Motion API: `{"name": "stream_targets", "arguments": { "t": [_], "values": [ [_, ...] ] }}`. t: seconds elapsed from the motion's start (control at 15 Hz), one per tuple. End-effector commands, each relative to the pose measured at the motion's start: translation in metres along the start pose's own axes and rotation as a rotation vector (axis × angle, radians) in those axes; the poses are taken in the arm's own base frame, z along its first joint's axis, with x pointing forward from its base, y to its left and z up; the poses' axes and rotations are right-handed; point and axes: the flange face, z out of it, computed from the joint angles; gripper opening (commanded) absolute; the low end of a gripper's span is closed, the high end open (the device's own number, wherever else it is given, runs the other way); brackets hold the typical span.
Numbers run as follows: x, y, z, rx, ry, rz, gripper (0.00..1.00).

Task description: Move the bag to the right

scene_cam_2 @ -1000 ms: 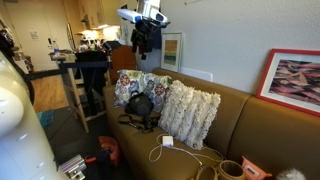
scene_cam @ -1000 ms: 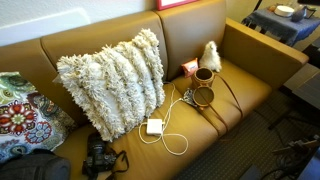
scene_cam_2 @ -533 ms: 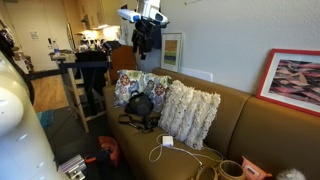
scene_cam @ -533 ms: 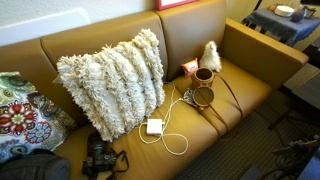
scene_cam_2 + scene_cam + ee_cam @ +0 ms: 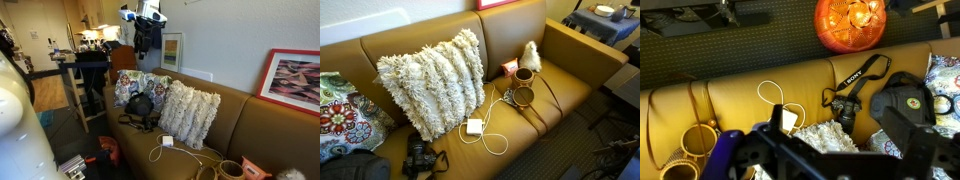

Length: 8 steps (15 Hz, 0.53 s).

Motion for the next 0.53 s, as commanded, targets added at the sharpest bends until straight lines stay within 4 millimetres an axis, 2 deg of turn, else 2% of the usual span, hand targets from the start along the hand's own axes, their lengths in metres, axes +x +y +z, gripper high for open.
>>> {"name": "stream_targets", "arguments": {
  "t": [0.0,0.47],
  "values": [
    [-0.0009,0.0015,-0.0011,-0.015,0.008,0.056,1.0],
    [0.0041,-0.003,-0.005,0.028,0.077,0.063,1.0]
  ]
}}
